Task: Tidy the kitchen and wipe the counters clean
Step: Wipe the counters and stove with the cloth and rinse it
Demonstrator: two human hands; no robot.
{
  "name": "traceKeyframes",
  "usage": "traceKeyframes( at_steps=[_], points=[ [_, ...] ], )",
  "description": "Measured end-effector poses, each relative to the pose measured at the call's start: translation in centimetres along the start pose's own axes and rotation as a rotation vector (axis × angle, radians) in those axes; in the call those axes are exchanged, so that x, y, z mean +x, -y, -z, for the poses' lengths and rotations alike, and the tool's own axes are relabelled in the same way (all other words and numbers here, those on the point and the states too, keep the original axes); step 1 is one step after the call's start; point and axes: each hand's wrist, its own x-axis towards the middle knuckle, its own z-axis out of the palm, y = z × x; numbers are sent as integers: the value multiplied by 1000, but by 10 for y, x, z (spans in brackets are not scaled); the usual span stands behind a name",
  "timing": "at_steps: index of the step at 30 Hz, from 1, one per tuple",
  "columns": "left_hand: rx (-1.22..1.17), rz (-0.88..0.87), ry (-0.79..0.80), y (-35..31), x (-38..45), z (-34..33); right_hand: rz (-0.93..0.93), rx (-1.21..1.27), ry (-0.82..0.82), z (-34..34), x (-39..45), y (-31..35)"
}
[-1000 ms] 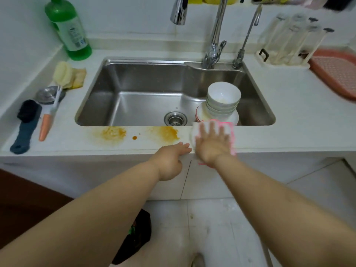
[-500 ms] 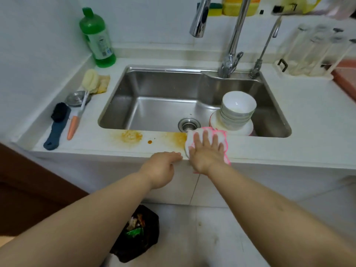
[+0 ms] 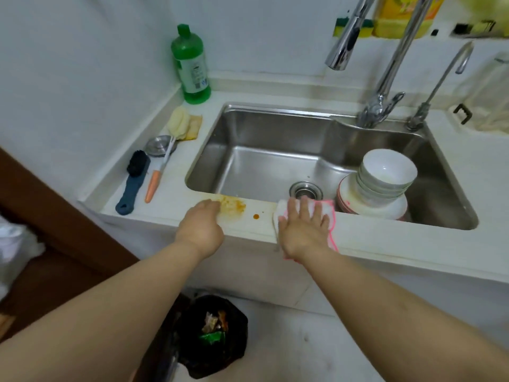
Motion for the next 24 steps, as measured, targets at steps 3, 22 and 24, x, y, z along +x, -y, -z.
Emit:
traceKeyframes(
  at_steps=[3,22,24],
  points=[
    [127,88,86,23,19,5,138,-16,57,-12,-1,38],
    [267,-185,293,98,49,21,275,-110,106,-37,4,135],
    [258,-186,262,98,47,22,199,-107,41,-31,-3,97]
  ],
)
